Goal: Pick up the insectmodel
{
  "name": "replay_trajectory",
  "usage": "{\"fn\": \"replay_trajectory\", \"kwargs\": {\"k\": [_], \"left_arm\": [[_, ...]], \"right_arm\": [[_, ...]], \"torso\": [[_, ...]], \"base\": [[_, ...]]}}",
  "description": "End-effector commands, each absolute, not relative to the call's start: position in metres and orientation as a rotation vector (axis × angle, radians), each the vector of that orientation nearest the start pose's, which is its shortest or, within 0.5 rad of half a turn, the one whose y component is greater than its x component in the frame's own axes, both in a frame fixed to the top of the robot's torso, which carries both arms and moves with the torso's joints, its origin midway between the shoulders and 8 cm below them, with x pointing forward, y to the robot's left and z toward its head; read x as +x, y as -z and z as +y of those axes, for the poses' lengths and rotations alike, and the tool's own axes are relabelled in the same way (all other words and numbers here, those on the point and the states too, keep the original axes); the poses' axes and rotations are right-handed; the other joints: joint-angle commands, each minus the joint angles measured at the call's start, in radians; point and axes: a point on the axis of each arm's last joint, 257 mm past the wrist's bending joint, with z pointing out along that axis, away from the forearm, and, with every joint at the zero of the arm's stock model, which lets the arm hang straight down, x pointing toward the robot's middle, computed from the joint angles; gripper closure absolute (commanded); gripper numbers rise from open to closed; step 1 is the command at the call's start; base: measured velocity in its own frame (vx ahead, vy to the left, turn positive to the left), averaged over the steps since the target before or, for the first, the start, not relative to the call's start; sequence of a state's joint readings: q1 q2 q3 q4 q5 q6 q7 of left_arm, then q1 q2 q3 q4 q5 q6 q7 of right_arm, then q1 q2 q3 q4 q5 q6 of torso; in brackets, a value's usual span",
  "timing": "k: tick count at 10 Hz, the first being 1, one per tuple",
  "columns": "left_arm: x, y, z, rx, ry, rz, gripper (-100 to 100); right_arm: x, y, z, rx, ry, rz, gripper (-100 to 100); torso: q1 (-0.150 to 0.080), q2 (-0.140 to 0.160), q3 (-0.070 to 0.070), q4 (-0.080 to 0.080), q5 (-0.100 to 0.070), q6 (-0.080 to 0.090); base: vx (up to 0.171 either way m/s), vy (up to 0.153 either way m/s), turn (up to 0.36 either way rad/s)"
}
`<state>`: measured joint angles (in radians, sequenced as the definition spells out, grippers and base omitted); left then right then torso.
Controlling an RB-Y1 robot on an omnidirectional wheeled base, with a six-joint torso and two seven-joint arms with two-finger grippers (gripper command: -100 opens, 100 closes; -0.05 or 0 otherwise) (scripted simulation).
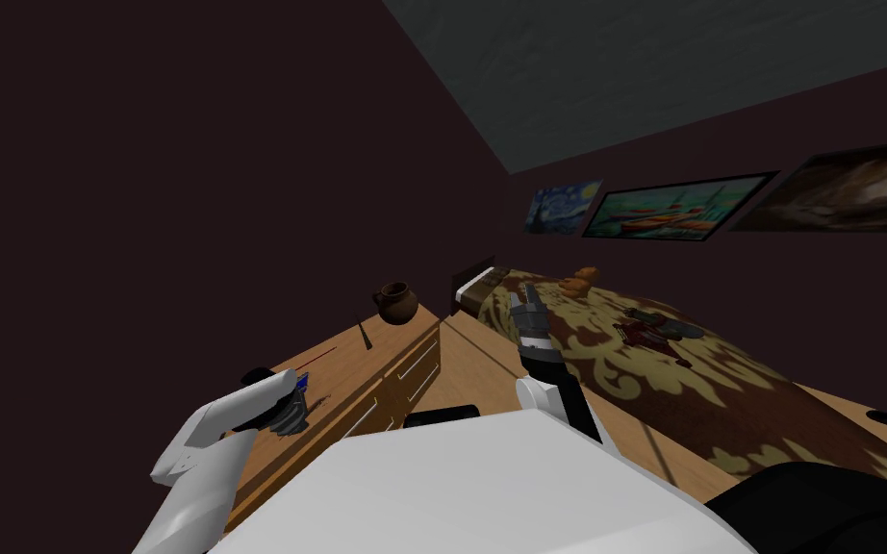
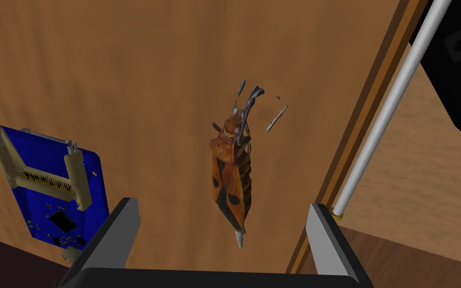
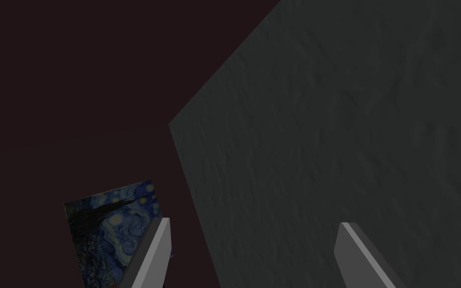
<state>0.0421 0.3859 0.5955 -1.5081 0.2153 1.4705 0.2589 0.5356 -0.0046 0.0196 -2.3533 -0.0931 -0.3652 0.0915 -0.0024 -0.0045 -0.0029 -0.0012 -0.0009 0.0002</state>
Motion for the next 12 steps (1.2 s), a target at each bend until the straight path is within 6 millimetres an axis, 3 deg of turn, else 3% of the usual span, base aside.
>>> {"fn": "replay_trajectory", "kwargs": {"k": [1,2,3,7,8,12], "left_arm": [[0.25,0.417,0.551,-2.703,0.034,1.015,-100],[0.25,0.417,0.55,-2.709,0.032,1.013,0],[0.25,0.427,0.549,-2.707,0.034,1.017,-100],[0.25,0.438,0.545,-2.707,0.034,1.023,-100],[0.251,0.439,0.545,-2.705,0.036,1.023,100],[0.251,0.439,0.545,-2.705,0.037,1.021,100]], "right_arm": [[0.348,-0.019,-0.286,0.753,-1.268,0.655,0],[0.348,-0.019,-0.286,0.753,-1.268,0.655,0],[0.348,-0.019,-0.286,0.753,-1.268,0.655,0],[0.348,-0.019,-0.286,0.753,-1.268,0.655,0],[0.349,-0.019,-0.286,0.753,-1.268,0.655,0],[0.349,-0.019,-0.286,0.753,-1.268,0.655,0]], "torso": [[0.0,0.0,0.0,0.0,0.0,0.0],[0.002,0.002,0.001,0.0,0.0,0.0],[0.002,0.004,0.002,0.001,0.001,0.0],[0.005,0.004,0.002,0.001,0.002,0.0],[0.007,0.003,0.002,0.0,0.003,0.0],[0.008,0.002,0.001,0.0,0.004,0.001]], "base": [[0.029,-0.017,-0.002],[0.006,-0.004,0.001],[0.009,0.012,0.025],[0.011,0.017,0.015],[0.0,0.0,0.0],[0.0,0.0,0.0]]}}
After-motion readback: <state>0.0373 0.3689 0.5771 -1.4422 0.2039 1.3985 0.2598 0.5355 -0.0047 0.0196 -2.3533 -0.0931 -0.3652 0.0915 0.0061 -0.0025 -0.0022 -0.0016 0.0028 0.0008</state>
